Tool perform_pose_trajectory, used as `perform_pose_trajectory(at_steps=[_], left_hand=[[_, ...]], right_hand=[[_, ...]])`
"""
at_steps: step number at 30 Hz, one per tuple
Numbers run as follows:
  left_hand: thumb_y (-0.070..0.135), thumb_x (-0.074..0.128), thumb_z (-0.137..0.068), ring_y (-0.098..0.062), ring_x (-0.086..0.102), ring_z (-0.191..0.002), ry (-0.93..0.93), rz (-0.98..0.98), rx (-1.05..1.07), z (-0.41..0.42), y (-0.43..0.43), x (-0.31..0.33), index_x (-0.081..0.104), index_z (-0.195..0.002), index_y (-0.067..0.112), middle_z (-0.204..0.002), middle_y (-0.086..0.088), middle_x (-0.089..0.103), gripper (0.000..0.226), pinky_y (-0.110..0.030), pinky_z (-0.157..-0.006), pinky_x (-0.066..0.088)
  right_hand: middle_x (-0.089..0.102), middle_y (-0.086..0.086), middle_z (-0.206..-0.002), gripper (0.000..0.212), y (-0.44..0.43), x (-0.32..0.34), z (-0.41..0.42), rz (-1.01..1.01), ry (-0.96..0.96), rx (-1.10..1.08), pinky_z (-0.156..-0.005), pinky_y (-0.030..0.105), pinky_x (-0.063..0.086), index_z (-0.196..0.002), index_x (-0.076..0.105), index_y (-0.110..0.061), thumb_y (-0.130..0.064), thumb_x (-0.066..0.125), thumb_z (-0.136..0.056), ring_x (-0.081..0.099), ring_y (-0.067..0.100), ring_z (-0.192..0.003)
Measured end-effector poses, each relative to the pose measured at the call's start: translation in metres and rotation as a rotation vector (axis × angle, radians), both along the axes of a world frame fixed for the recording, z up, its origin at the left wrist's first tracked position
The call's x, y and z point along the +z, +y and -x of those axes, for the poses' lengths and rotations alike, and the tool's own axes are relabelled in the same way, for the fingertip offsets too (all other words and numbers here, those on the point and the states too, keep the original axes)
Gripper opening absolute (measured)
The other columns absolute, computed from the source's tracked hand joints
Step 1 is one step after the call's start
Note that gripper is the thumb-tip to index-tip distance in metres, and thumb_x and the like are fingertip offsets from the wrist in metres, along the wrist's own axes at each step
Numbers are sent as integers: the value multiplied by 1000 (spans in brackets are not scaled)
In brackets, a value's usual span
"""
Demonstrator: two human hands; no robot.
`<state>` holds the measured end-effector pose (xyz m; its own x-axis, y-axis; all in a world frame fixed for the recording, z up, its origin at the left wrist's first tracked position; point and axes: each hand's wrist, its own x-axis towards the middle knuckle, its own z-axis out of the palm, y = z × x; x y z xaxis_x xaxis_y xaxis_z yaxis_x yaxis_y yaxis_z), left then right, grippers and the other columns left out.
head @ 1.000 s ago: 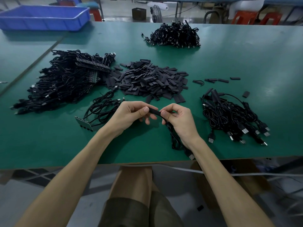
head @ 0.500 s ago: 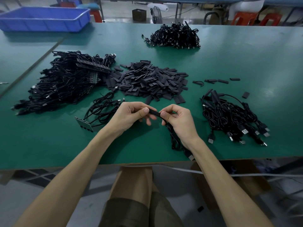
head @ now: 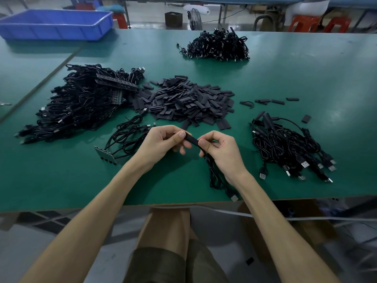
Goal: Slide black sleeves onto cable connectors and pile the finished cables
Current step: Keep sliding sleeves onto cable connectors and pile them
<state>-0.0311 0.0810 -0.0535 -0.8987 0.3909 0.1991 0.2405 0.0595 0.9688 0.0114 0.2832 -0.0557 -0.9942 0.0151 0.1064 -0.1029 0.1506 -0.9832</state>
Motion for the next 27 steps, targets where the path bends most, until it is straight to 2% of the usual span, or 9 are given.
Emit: perform_pose_trajectory(at_steps=[3,7,11,14,19,21,25,27], left_hand=[[22,57,-104,-21,65,-67,-11,-17,25,0,-1,0,73,-102,4,-83,-9,74,24,-27,-69,53],[26,55,-105,-21,64,-66,-21,-18,40,0,0,-1,73,-98,4,-81,-6,72,28,-29,-69,53],[19,59,-102,-22,65,-68,9,-41,7,0,-1,0,70,-108,2,-86,-10,74,21,-28,-68,52],[12,63,-98,-22,66,-69,25,-70,-24,0,-2,1,67,-121,4,-89,-11,74,24,-26,-69,51],[13,67,-97,-20,65,-68,53,-57,-6,1,-1,-1,70,-121,9,-83,-1,72,25,-26,-68,50],[15,70,-95,-20,65,-68,43,-73,15,2,-1,-2,70,-117,11,-82,0,71,22,-25,-67,50],[14,74,-92,-22,66,-66,8,-138,22,2,-2,-2,64,-107,11,-83,-2,71,19,-25,-68,52],[15,75,-91,-23,67,-66,13,-132,28,2,-1,-2,65,-105,12,-83,-2,71,18,-25,-68,53]], right_hand=[[73,-4,-77,4,-2,0,-1,-28,-6,32,-77,25,57,-94,72,-14,-16,72,-97,74,16,-72],[76,6,-92,14,-5,-1,-1,-126,11,54,-83,37,60,-99,75,-8,-19,68,-100,76,19,-76],[76,6,-85,20,-3,-1,-2,-96,-3,20,-70,24,52,-95,77,-12,-27,65,-102,74,15,-72],[78,4,-87,22,-2,-1,-2,-74,-7,9,-68,20,47,-92,77,-18,-30,63,-102,73,15,-72],[79,-2,-86,21,-4,-2,-2,-62,-7,15,-64,12,47,-92,77,-17,-29,64,-102,73,12,-69],[79,-2,-86,20,-4,-2,-2,-64,-12,20,-63,13,48,-92,77,-16,-27,65,-102,73,12,-69],[77,9,-88,19,-5,0,-2,-96,-12,48,-70,25,56,-89,76,-16,-25,65,-102,74,15,-69],[76,10,-88,20,-5,1,-3,-121,-4,53,-72,27,57,-87,75,-17,-25,64,-102,73,16,-69]])
